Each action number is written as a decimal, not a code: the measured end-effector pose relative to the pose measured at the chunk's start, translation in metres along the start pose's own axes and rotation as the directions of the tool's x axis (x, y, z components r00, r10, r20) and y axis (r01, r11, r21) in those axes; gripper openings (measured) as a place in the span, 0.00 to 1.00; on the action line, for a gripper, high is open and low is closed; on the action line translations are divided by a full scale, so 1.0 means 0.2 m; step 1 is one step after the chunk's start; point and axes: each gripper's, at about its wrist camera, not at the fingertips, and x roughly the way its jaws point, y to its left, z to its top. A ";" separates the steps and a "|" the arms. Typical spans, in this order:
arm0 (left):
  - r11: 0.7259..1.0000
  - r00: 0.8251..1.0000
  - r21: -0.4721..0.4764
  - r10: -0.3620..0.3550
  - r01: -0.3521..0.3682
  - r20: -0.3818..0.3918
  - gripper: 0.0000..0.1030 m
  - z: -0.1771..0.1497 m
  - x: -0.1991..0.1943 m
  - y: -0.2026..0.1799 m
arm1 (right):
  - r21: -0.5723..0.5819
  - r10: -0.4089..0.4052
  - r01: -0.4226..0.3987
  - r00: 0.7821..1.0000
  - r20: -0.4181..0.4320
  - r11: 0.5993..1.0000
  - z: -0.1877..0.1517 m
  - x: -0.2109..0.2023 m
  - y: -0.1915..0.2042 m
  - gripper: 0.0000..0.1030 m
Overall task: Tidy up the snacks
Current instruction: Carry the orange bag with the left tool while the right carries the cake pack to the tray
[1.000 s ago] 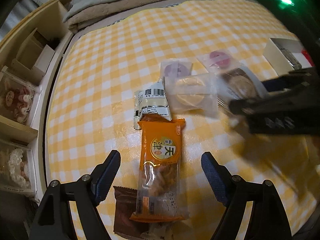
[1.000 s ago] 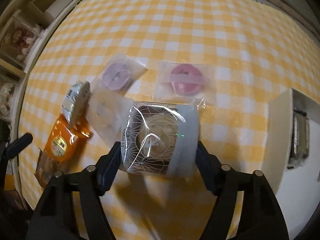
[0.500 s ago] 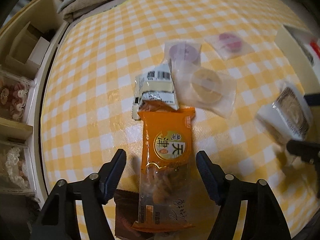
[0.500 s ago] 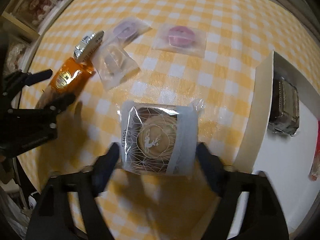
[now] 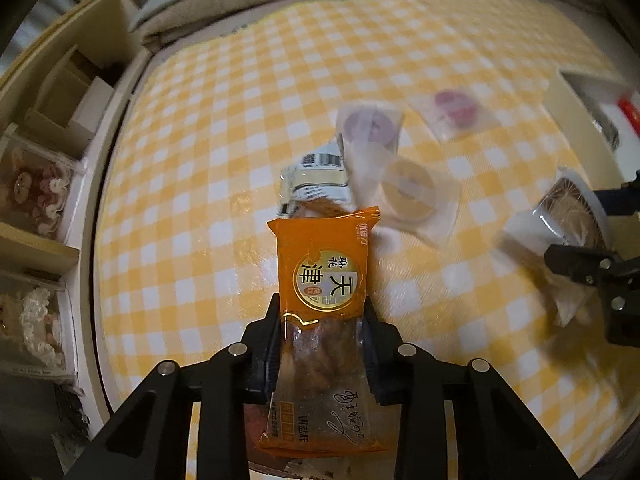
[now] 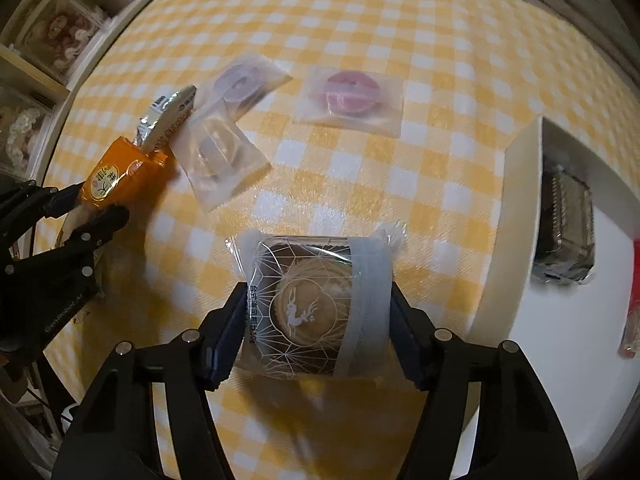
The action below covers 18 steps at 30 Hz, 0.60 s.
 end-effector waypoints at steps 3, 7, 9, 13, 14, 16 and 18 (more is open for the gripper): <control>0.997 0.999 -0.070 -0.010 0.013 0.045 0.33 0.01 -0.08 0.02 | -0.006 0.004 -0.004 0.999 0.050 1.000 0.01 -0.08 0.01 0.64; 0.983 0.991 -0.174 -0.038 0.061 0.131 0.33 0.00 -0.21 0.08 | -0.013 0.008 -0.006 0.988 0.155 1.000 0.05 -0.25 -0.03 0.64; 0.975 0.984 -0.210 -0.040 0.077 0.174 0.33 -0.01 -0.28 0.11 | -0.016 0.011 -0.008 0.980 0.200 1.000 0.05 -0.32 -0.03 0.64; 0.962 0.969 -0.252 -0.038 0.102 0.246 0.33 -0.04 -0.41 0.13 | -0.014 0.014 -0.010 0.952 0.305 1.000 0.07 -0.48 -0.02 0.64; 0.959 0.963 -0.263 -0.038 0.110 0.266 0.33 -0.05 -0.45 0.14 | -0.012 0.013 -0.010 0.946 0.323 1.000 0.09 -0.50 0.00 0.64; 0.953 0.955 -0.277 -0.037 0.123 0.295 0.33 -0.07 -0.51 0.13 | -0.004 0.014 -0.014 0.932 0.363 1.000 0.07 -0.57 -0.02 0.64; 0.948 0.944 -0.286 -0.039 0.139 0.329 0.33 -0.09 -0.57 0.10 | 0.003 0.014 -0.016 0.917 0.399 1.000 0.07 -0.63 -0.03 0.64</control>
